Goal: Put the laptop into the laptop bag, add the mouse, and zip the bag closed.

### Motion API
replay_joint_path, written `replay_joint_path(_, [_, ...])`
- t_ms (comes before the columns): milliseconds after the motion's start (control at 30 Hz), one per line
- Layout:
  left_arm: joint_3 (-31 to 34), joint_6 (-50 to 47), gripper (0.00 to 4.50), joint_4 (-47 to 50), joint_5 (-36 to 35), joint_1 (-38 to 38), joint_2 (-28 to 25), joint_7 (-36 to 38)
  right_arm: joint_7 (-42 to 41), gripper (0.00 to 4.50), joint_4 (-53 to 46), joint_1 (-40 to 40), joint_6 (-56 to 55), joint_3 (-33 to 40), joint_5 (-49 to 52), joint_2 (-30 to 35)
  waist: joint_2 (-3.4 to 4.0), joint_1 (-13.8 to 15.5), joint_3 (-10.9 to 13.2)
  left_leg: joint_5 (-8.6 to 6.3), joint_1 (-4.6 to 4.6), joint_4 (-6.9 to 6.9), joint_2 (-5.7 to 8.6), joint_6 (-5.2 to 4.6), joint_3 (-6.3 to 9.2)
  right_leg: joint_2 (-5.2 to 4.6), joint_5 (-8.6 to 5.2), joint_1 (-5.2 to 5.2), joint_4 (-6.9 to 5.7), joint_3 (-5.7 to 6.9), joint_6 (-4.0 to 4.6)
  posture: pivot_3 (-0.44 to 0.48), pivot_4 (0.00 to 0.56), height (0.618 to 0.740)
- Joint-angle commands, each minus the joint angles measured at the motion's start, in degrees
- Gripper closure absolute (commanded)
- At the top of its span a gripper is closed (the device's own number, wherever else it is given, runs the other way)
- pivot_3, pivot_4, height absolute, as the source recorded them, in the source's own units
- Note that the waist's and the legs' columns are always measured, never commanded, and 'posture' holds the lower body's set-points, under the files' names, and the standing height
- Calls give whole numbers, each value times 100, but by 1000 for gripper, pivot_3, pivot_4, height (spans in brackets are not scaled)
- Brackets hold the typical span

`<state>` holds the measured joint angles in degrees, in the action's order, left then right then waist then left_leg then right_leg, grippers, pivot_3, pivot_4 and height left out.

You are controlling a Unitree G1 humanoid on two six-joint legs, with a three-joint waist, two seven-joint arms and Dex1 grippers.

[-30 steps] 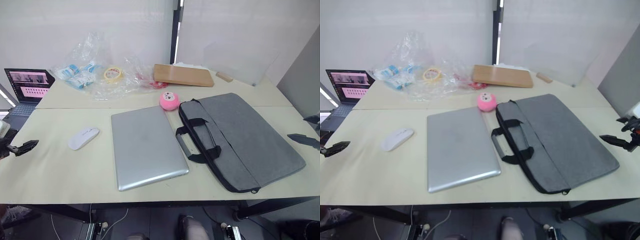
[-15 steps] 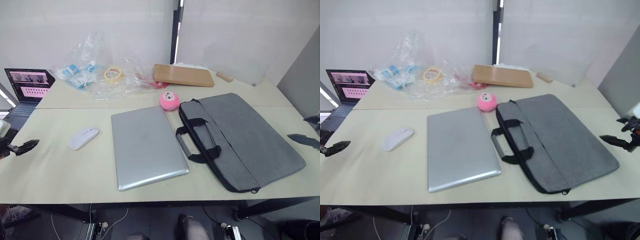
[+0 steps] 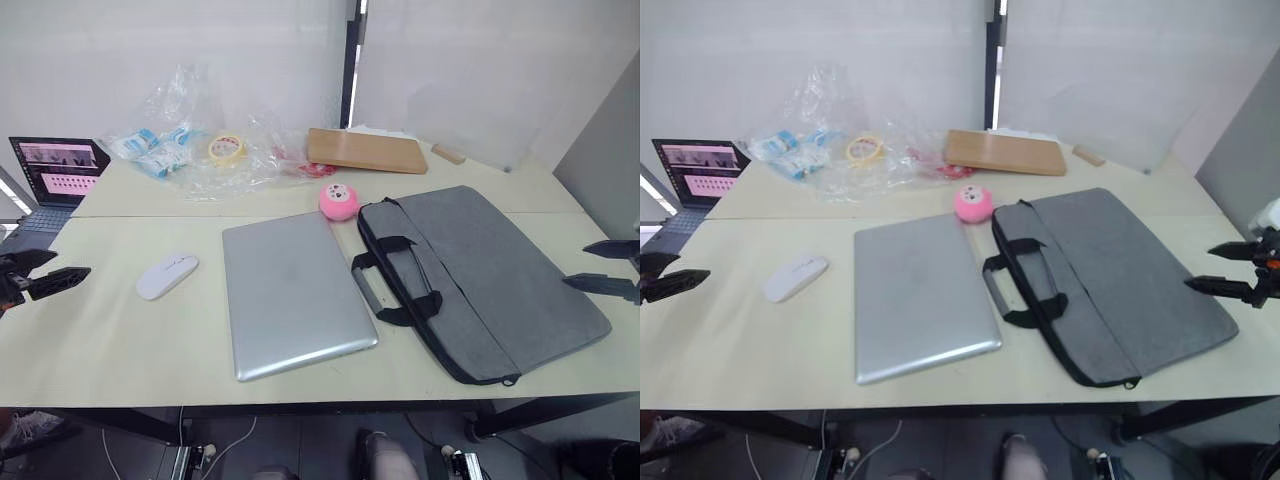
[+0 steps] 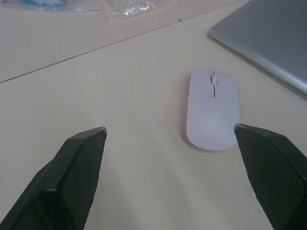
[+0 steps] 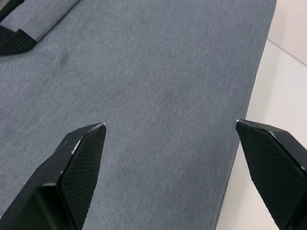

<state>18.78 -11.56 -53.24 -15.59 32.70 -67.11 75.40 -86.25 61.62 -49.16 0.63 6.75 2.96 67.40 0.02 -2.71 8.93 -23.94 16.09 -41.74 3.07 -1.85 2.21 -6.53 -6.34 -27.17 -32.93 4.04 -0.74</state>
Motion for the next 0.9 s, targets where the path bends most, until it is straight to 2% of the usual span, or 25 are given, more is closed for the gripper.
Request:
replay_joint_path(33, [82,-346,23,569,-176,-43,-77,23,143,0,-650,-85,154,73,194,-157,0,1,0,0,0,-2,0,0,0,0,0,0,-1,1,0,0,150,740])
replay_joint_path(133, [226,-1098,23,1386,-528,-288,62,10,482,0,-1421,19,401,79,298,-519,0,-7,0,0,-1,-8,1,1,-2,-1,0,-1,-8,-3,0,0,150,740])
replay_joint_path(300, [615,-3568,23,3322,-1638,-906,345,-459,1161,0,-3166,229,1088,-175,368,-1304,0,1,0,0,12,-14,3,2,0,-1,0,-22,-19,-6,1,0,150,740])
replay_joint_path(333, [421,-4330,4,3683,-1678,-983,325,-773,1339,247,-3598,231,1359,-320,390,-1603,0,0,0,0,13,-15,5,2,1,2,1,-26,-18,-4,2,0,150,740])
replay_joint_path(433, [389,-5983,0,4188,-2242,-718,602,-1339,1595,1209,-4471,332,1833,-753,253,-2086,0,-7,0,1,13,-21,13,3,-1,2,3,-27,-24,-8,7,0,150,740])
replay_joint_path(533, [618,-6825,0,4398,-2581,-448,982,-1788,1767,2234,-4892,366,2152,-986,215,-2301,1,50,0,2,18,-41,28,5,10,2,7,-26,-28,2,12,0,150,740])
replay_joint_path(600, [371,-7683,0,4433,-2627,-337,1103,-2078,1839,2901,-5174,412,2302,-1260,188,-2500,0,41,0,2,18,-44,38,5,18,0,7,-25,-26,8,12,0,150,740])
replay_joint_path(667, [811,-7774,0,4454,-2731,-204,1540,-2421,1889,3585,-5312,500,2279,-1548,36,-2607,0,1,0,3,8,-42,42,7,16,3,7,-17,-23,9,12,0,150,740])
replay_joint_path(733, [970,-7940,0,4603,-2828,-206,1771,-2563,2013,4294,-5320,501,2153,-1775,-162,-2696,-1,-45,-1,5,-8,-41,40,13,16,5,6,-3,-24,9,14,0,150,740])
replay_joint_path(767, [984,-7958,0,4712,-2907,-258,1835,-2558,2052,4476,-5318,473,2131,-1862,-210,-2756,-1,-82,-1,6,-10,-45,40,17,16,4,6,-2,-27,9,15,0,150,740])
replay_joint_path(900, [818,-8094,0,4486,-3183,-259,1839,-2733,2170,4476,-5237,331,2066,-2117,-331,-3019,-1,-151,-1,10,-17,-54,34,28,15,0,13,1,-36,6,31,0,150,740])
